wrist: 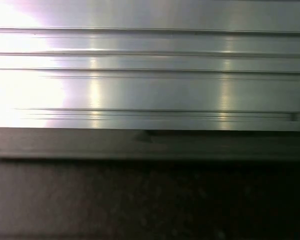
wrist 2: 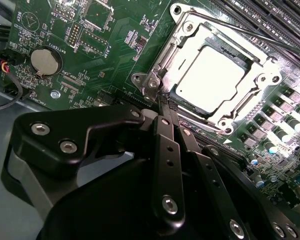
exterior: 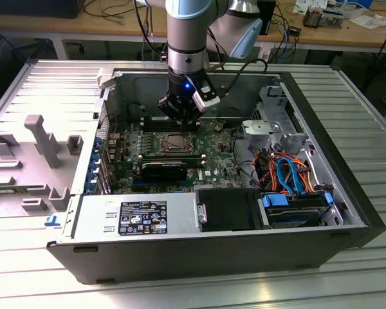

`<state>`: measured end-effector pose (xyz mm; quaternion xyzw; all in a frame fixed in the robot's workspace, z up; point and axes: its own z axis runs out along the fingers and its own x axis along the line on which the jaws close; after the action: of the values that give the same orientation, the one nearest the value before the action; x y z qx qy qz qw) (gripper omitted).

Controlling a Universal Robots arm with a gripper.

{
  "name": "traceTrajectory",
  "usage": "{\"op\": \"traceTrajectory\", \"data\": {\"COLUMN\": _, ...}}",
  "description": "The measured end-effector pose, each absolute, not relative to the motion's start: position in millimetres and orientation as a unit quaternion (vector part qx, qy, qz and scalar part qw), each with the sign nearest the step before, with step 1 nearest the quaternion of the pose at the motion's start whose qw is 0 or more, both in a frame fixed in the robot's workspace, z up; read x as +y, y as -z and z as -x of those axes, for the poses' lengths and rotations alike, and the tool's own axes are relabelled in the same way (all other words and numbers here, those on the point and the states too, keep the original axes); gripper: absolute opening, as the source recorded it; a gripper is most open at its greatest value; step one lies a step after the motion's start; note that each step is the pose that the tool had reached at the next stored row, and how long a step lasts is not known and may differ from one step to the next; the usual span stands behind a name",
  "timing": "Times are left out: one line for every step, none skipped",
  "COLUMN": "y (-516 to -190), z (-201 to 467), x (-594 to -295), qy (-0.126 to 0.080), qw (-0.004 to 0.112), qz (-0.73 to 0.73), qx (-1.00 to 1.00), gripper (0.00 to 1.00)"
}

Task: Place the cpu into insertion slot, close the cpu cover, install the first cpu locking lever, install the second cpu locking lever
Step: 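Install the second cpu locking lever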

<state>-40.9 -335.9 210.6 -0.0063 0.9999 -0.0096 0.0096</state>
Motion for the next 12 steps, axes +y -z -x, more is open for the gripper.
{"op": "traceTrajectory", "data": {"y": -210.5, "z": 41.0, "x": -336.1, "qy": 0.010, "qw": 0.010, "qz": 0.006, "qx": 1.000, "gripper": 0.11}}
{"op": "traceTrajectory", "data": {"y": -210.5, "z": 41.0, "x": -336.4, "qy": 0.010, "qw": 0.010, "qz": 0.006, "qx": 1.000, "gripper": 0.11}}
{"op": "traceTrajectory", "data": {"y": -210.6, "z": 40.9, "x": -336.9, "qy": 0.010, "qw": 0.010, "qz": 0.006, "qx": 1.000, "gripper": 0.11}}
{"op": "traceTrajectory", "data": {"y": -210.6, "z": 40.9, "x": -338.3, "qy": 0.010, "qw": 0.010, "qz": 0.006, "qx": 1.000, "gripper": 0.11}}
{"op": "traceTrajectory", "data": {"y": -210.6, "z": 40.9, "x": -339.4, "qy": 0.010, "qw": 0.010, "qz": 0.006, "qx": 1.000, "gripper": 0.11}}
{"op": "traceTrajectory", "data": {"y": -210.6, "z": 40.9, "x": -340.1, "qy": 0.010, "qw": 0.010, "qz": 0.006, "qx": 1.000, "gripper": 0.11}}
{"op": "traceTrajectory", "data": {"y": -210.6, "z": 40.9, "x": -341.3, "qy": 0.010, "qw": 0.010, "qz": 0.006, "qx": 1.000, "gripper": 0.11}}
{"op": "traceTrajectory", "data": {"y": -210.6, "z": 40.9, "x": -342.5, "qy": 0.010, "qw": 0.010, "qz": 0.006, "qx": 1.000, "gripper": 0.11}}
{"op": "traceTrajectory", "data": {"y": -210.6, "z": 40.9, "x": -344.2, "qy": 0.010, "qw": 0.010, "qz": 0.006, "qx": 1.000, "gripper": 0.11}}
{"op": "traceTrajectory", "data": {"y": -210.6, "z": 40.9, "x": -346.3, "qy": 0.010, "qw": 0.010, "qz": 0.006, "qx": 1.000, "gripper": 0.11}}
{"op": "traceTrajectory", "data": {"y": -210.6, "z": 40.9, "x": -348.0, "qy": 0.010, "qw": 0.010, "qz": 0.006, "qx": 1.000, "gripper": 0.11}}
{"op": "traceTrajectory", "data": {"y": -210.6, "z": 40.9, "x": -349.6, "qy": 0.010, "qw": 0.010, "qz": 0.006, "qx": 1.000, "gripper": 0.11}}
